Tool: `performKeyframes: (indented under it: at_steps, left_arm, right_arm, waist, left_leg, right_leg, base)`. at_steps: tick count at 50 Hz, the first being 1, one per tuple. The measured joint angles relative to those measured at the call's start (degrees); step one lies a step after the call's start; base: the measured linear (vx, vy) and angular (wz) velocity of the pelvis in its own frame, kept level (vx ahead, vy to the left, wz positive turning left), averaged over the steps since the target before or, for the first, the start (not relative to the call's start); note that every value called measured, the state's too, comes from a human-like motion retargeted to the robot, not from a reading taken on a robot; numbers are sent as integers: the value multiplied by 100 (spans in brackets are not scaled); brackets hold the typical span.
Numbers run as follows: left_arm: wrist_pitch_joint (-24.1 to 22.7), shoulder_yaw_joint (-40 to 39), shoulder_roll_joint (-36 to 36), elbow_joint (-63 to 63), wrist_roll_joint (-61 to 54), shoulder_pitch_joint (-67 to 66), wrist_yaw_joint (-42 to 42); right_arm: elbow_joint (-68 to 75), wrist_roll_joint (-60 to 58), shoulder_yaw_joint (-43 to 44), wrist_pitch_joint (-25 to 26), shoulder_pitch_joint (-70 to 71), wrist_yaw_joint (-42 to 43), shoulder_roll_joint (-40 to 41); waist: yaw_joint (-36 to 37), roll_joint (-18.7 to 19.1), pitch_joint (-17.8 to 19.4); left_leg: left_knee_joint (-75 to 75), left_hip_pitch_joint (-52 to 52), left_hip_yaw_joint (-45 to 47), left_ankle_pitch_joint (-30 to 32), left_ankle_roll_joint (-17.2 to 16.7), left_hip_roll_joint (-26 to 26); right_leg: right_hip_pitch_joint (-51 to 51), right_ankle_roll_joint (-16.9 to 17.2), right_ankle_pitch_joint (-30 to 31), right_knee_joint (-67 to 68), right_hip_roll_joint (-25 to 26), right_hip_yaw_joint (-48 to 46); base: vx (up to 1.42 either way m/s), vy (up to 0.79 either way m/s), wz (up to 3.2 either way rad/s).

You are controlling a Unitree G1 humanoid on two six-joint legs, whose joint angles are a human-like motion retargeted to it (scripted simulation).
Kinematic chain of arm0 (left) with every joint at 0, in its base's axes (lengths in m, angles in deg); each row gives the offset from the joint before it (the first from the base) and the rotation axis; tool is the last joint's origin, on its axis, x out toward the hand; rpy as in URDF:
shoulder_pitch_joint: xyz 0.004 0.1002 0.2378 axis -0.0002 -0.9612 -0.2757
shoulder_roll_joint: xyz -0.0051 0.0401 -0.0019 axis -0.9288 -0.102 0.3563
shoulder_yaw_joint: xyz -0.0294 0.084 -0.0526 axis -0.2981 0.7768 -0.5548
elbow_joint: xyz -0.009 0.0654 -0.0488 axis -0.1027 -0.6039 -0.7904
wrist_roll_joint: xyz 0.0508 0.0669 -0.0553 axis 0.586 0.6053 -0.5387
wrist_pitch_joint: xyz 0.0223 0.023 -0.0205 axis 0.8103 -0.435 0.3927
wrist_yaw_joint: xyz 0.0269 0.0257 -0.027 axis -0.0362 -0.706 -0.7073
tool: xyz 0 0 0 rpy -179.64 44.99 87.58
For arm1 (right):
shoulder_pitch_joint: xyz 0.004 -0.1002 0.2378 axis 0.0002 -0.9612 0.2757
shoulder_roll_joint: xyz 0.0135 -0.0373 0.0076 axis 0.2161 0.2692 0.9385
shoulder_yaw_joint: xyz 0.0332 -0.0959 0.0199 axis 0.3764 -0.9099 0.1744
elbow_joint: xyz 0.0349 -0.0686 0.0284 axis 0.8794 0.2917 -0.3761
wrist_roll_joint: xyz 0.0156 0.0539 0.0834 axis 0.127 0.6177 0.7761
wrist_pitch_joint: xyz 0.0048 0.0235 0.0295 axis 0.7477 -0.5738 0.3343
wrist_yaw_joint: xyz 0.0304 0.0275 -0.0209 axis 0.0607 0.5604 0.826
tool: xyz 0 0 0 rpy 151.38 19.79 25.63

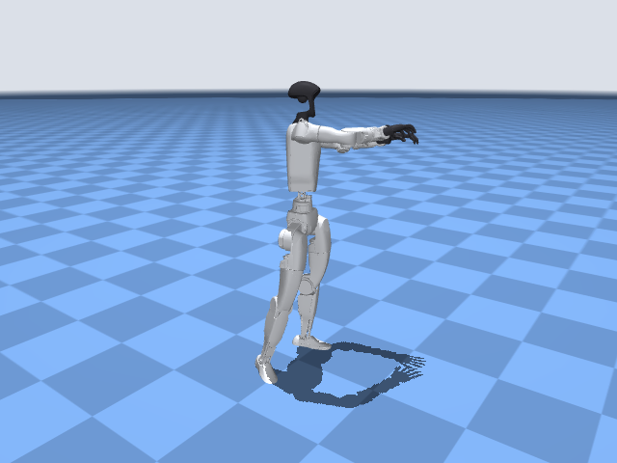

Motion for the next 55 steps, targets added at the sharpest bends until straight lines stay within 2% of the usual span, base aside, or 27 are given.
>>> performKeyframes:
  at_steps: [8,11,17,25,35,39,45,55]
  left_arm:
    - [-210,111,-136,48,327,85,770]
    - [-287,117,-156,36,315,97,814]
    - [-276,91,-147,-70,96,121,320]
    - [2,-70,1,-357,-292,140,-328]
    - [-225,16,73,-209,-77,81,31]
    - [-204,-1,177,-147,-97,43,-212]
    - [83,-96,389,-144,-238,-16,-664]
    - [-132,21,467,-92,130,-135,87]
  right_arm:
    - [327,34,104,-73,56,803,383]
    - [322,-44,78,-156,46,918,422]
    - [195,-68,19,-258,-17,471,380]
    - [94,182,152,-128,-244,-193,277]
    - [-151,168,284,-278,-536,-52,-140]
    - [-232,193,297,-287,-593,-311,-305]
    - [-293,348,377,-66,-649,-717,-461]
    - [-356,71,451,-202,-792,65,-730]
  waist:
    - [204,-80,-17]
    - [257,-79,-14]
    - [302,-26,9]
    - [185,115,70]
    - [-232,319,149]
    - [-459,410,190]
    - [-834,554,282]
    - [-1457,765,462]
  left_leg:
    - [-120,-25,-185,66,-44,-58]
    - [-152,-28,-239,87,-62,-74]
    - [-187,-26,-297,115,-84,-95]
    - [-175,-7,-246,120,-82,-84]
    - [-95,45,2,83,-83,-9]
    - [-51,82,148,58,-78,36]
    - [13,154,422,14,-45,111]
    - [108,286,1057,-79,32,251]
  right_leg:
    - [36,-24,-4,12,-38,-184]
    - [52,-25,-2,13,-48,-239]
    - [75,-21,5,17,-62,-300]
    - [63,-6,19,25,-61,-249]
    - [0,21,50,3,-4,1]
    - [-33,28,64,-13,33,148]
    - [-109,39,85,-29,97,427]
    - [-372,108,132,-28,239,1089]
  base:
    - [3,3,22]
    - [1,1,6]
    - [0,0,0]
    - [0,0,0]
    - [-3,-2,-19]
    - [-5,-4,-33]
    - [-5,-5,-43]
    - [-4,-5,-59]
